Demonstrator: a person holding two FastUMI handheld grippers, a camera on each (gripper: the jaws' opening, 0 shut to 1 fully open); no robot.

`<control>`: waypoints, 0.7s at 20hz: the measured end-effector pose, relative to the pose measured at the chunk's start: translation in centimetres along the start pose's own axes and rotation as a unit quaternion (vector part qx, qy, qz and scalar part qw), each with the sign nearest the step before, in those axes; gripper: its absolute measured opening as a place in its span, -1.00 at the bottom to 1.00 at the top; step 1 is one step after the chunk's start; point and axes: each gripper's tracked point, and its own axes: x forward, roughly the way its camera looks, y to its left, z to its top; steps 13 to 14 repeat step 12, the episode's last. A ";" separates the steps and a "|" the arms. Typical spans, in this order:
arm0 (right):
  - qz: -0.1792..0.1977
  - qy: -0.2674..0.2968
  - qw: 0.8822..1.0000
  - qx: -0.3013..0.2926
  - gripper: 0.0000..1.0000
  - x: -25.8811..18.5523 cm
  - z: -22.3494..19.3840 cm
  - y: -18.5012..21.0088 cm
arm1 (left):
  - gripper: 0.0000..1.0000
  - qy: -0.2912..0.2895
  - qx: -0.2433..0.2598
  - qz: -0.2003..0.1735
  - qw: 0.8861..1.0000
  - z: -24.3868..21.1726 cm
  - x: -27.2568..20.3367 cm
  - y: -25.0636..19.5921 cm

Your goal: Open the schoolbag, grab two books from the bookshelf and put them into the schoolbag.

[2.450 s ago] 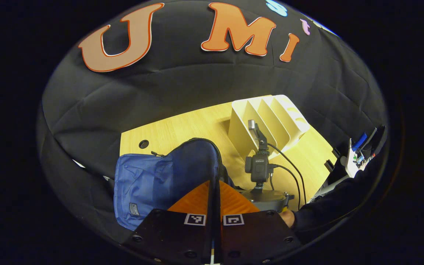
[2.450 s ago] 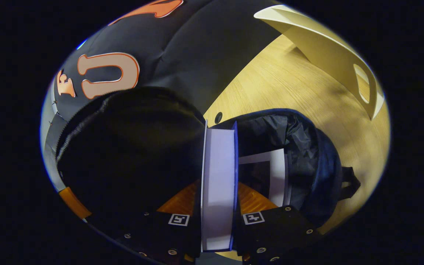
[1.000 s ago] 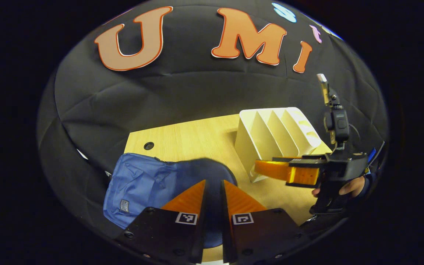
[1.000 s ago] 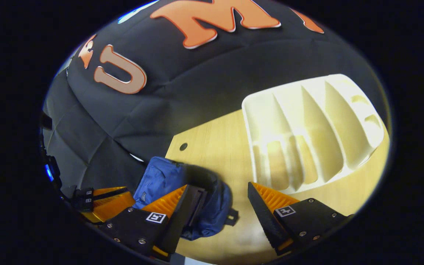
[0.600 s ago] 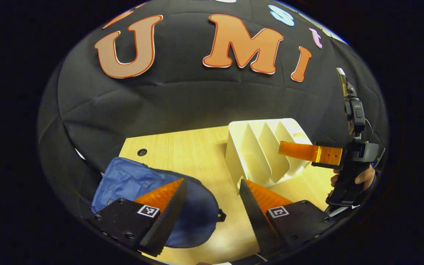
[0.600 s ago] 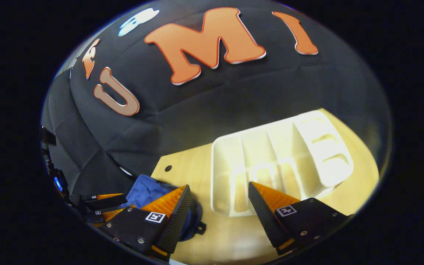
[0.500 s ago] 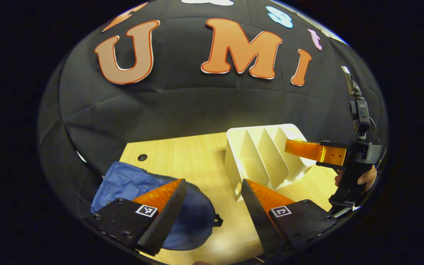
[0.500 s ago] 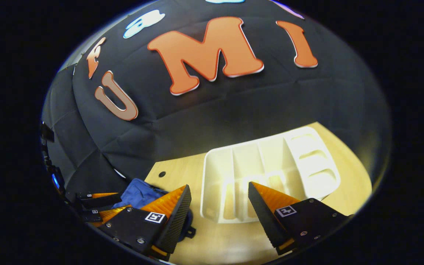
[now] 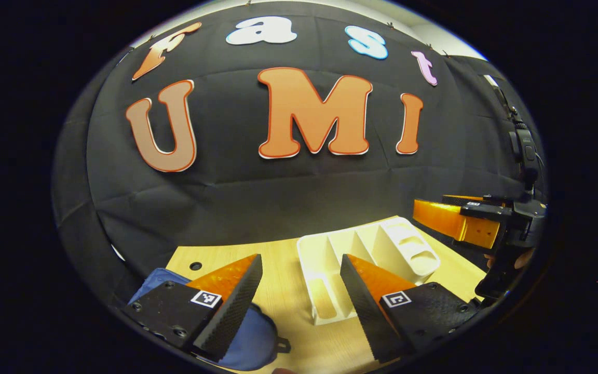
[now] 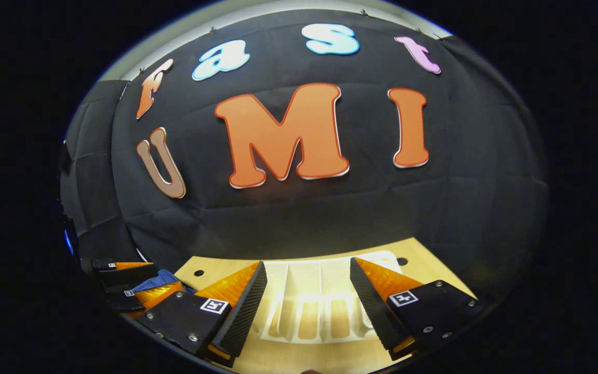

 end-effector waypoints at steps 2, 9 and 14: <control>-0.002 -0.028 1.000 -0.013 0.92 -0.6 1.4 -0.4 | 0.92 -0.024 -0.001 0.002 1.000 1.1 -0.2 -1.0; -0.016 -0.096 0.994 -0.045 0.92 -2.4 3.9 -0.7 | 0.91 -0.105 -0.029 0.053 0.993 4.0 -1.7 -2.3; -0.017 -0.120 0.991 -0.062 0.92 -3.1 4.3 -0.4 | 0.90 -0.127 -0.032 0.060 0.990 4.9 -2.0 -2.2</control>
